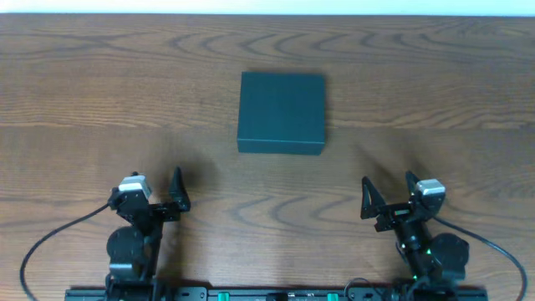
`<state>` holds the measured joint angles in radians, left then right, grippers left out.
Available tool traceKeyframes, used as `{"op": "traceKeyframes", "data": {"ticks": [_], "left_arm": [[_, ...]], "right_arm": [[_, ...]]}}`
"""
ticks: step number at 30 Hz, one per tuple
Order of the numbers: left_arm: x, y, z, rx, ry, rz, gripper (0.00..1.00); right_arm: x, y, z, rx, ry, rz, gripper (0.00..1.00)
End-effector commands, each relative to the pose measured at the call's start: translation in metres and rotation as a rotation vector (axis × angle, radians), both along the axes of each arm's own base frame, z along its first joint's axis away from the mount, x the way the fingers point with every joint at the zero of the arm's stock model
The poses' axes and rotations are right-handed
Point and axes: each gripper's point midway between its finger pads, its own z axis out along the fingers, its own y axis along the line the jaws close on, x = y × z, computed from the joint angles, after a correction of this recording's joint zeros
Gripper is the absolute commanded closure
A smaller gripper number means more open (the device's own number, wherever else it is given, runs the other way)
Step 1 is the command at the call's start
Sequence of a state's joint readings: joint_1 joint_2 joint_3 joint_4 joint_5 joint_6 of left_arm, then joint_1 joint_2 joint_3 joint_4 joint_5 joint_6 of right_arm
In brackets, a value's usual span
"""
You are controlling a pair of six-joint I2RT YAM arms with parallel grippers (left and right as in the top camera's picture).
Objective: Pack container
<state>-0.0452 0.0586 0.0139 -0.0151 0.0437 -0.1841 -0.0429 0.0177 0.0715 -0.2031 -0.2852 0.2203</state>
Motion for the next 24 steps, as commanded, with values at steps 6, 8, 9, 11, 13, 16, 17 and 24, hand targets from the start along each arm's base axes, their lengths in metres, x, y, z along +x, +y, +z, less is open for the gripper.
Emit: {"op": "traceKeyframes", "data": {"ticks": [6, 8, 9, 11, 13, 16, 17, 24], "left_arm": [[-0.003, 0.007, -0.007, 0.003, 0.014, 0.039, 0.04], [-0.003, 0.009, -0.007, 0.003, 0.014, 0.047, 0.05], [-0.003, 0.01, -0.007, 0.003, 0.014, 0.05, 0.05], [-0.003, 0.01, -0.007, 0.003, 0.014, 0.05, 0.04], [-0.003, 0.012, -0.007, 0.003, 0.014, 0.06, 0.05], [-0.004, 0.022, -0.007, 0.002, 0.014, 0.1, 0.05], [-0.004, 0.026, -0.007, 0.002, 0.014, 0.118, 0.05], [-0.004, 0.028, -0.007, 0.002, 0.014, 0.126, 0.05]], "right_arm": [[0.0, -0.003, 0.0, 0.009, -0.007, -0.015, 0.01], [0.001, -0.003, 0.0, 0.009, -0.007, -0.017, 0.01], [0.001, -0.004, 0.0, 0.009, -0.007, -0.02, 0.01], [0.001, -0.005, 0.0, 0.009, -0.007, -0.027, 0.01], [0.002, -0.012, 0.0, 0.009, -0.007, -0.056, 0.01], [0.003, -0.023, 0.0, 0.009, -0.007, -0.102, 0.01], [0.003, -0.027, 0.0, 0.009, -0.007, -0.118, 0.01], [-0.001, 0.008, 0.0, 0.009, -0.007, 0.029, 0.01]]}}
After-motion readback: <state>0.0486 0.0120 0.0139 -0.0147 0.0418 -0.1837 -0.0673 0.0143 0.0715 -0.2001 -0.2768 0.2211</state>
